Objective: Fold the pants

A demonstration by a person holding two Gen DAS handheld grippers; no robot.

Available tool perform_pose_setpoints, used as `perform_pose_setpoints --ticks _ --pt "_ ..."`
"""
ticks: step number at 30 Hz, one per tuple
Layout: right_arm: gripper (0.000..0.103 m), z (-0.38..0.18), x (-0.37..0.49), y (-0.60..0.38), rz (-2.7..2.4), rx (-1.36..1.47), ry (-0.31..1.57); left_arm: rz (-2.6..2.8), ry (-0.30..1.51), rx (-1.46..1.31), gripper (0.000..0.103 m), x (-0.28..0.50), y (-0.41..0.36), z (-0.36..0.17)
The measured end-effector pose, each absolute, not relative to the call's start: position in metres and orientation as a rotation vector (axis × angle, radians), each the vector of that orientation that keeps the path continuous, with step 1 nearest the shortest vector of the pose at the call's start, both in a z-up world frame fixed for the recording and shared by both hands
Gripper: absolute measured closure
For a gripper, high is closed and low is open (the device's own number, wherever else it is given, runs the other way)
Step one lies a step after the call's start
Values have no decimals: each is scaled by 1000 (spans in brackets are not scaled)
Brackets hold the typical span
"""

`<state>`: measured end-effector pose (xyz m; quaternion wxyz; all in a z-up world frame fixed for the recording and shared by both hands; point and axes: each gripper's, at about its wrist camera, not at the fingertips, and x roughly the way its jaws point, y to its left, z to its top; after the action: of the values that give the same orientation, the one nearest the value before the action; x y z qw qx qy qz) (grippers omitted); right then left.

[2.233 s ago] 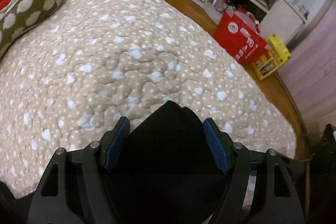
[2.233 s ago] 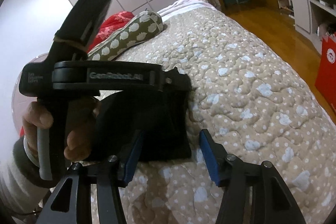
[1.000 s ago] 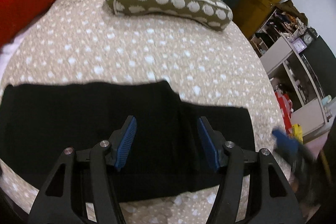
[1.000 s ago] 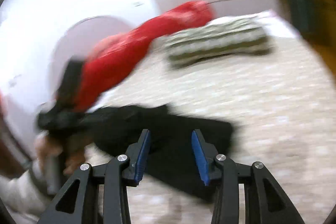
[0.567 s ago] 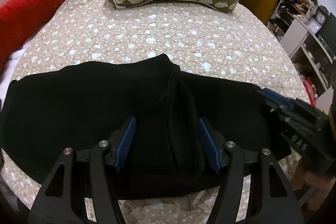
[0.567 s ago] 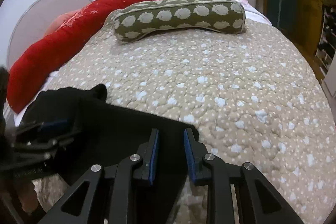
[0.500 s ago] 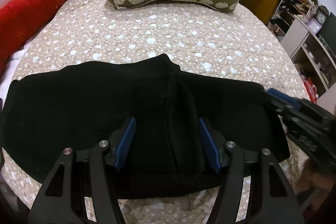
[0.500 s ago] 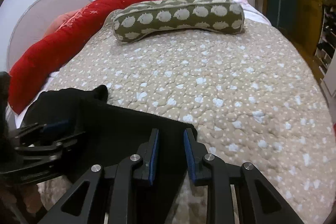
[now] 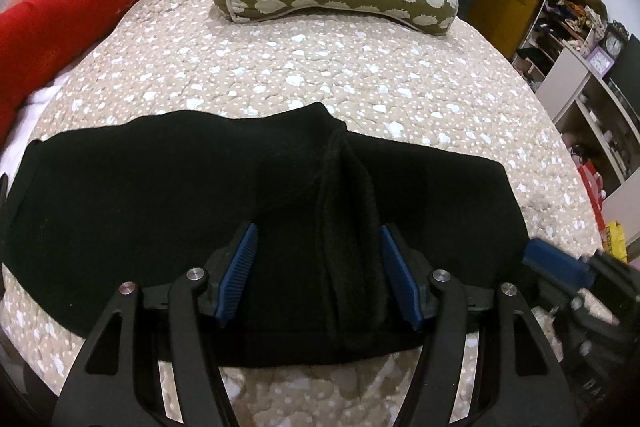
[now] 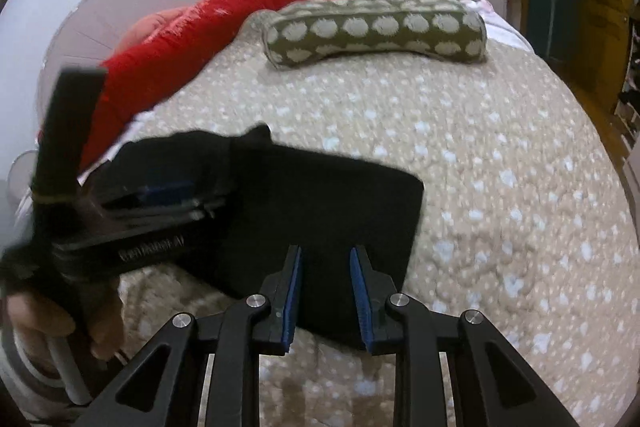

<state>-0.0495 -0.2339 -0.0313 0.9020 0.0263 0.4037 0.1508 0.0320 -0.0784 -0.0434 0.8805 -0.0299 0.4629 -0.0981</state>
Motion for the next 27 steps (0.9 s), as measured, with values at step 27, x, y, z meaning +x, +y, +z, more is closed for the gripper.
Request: perform_pose_setpoints --ticks 27 --pt "78 -30 -3 -168 479 84 851 -73 943 -191 40 -3 -4 -25"
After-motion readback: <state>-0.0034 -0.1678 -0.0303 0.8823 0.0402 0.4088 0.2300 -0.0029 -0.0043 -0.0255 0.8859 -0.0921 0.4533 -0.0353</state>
